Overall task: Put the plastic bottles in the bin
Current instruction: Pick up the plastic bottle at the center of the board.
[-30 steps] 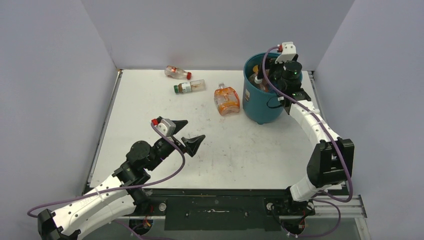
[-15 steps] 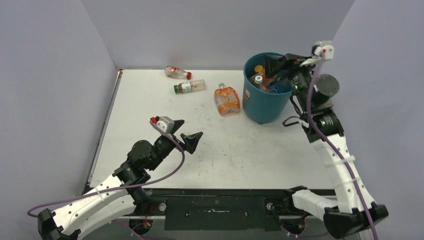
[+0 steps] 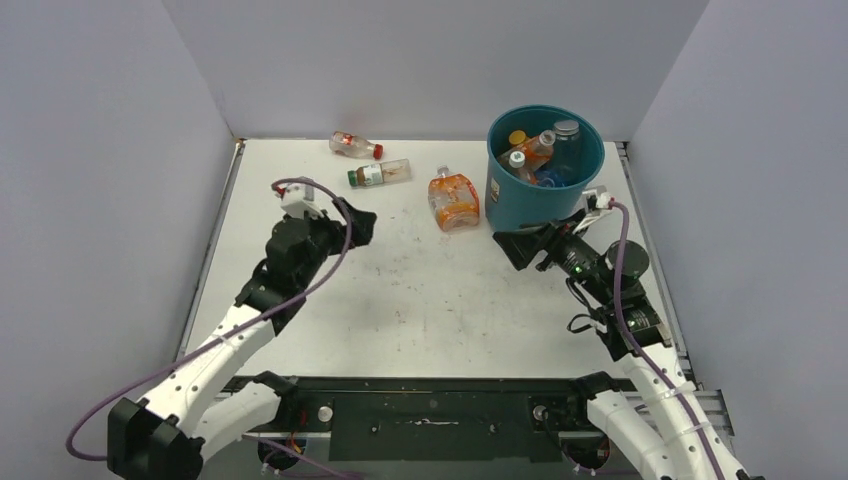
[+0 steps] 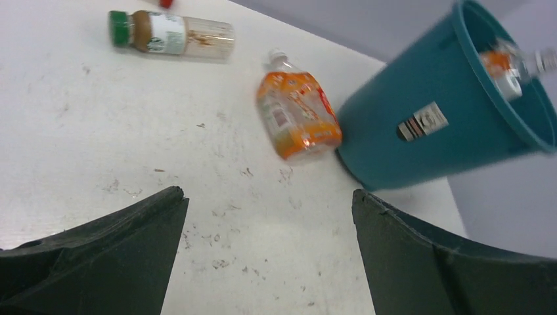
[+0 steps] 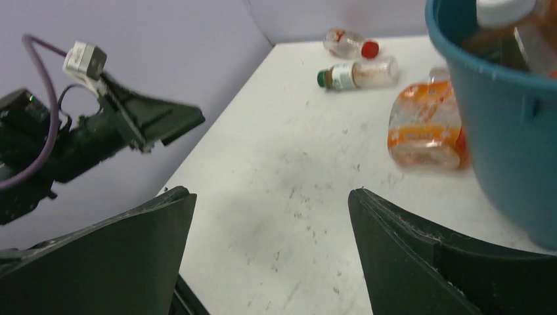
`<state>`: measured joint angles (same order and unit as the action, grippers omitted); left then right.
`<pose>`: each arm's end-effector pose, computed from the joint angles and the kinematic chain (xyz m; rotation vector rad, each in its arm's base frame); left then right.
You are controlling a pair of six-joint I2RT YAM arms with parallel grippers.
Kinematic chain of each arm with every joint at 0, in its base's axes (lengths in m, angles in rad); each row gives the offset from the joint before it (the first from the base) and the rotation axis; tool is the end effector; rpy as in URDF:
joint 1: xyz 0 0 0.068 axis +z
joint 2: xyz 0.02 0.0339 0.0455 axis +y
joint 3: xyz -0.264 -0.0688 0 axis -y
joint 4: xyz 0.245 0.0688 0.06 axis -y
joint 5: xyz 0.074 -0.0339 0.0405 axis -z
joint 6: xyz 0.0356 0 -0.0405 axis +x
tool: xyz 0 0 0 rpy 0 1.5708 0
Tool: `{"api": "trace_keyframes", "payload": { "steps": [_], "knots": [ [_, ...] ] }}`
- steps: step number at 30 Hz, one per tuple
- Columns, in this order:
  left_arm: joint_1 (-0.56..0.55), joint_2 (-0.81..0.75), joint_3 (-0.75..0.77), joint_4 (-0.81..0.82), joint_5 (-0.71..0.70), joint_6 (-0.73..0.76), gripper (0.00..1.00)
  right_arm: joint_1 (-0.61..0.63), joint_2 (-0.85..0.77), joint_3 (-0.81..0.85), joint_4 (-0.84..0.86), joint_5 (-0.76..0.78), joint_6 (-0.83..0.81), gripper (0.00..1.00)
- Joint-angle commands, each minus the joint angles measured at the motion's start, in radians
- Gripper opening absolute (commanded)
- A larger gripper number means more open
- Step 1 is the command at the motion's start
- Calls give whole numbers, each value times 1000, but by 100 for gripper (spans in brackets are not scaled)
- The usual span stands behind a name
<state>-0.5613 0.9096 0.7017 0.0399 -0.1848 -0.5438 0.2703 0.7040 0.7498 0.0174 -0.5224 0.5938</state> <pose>0.1876 -0.1102 0.3118 -0.1234 1.7763 -0.6470 0.1547 0.0613 0.3622 -0.1866 1.6058 1.0710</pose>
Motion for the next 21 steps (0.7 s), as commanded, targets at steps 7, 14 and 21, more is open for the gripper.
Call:
{"api": "trace_keyframes", "payload": {
  "steps": [7, 14, 21],
  "knots": [
    [223, 490, 151, 202, 313, -472, 96, 38, -117, -277, 70, -19, 103, 90],
    [145, 827, 392, 332, 364, -466, 96, 53, -162, -284, -64, 7, 19, 90],
    [143, 1097, 648, 293, 377, -466, 98, 56, -193, -288, -117, 47, -14, 90]
  ]
}}
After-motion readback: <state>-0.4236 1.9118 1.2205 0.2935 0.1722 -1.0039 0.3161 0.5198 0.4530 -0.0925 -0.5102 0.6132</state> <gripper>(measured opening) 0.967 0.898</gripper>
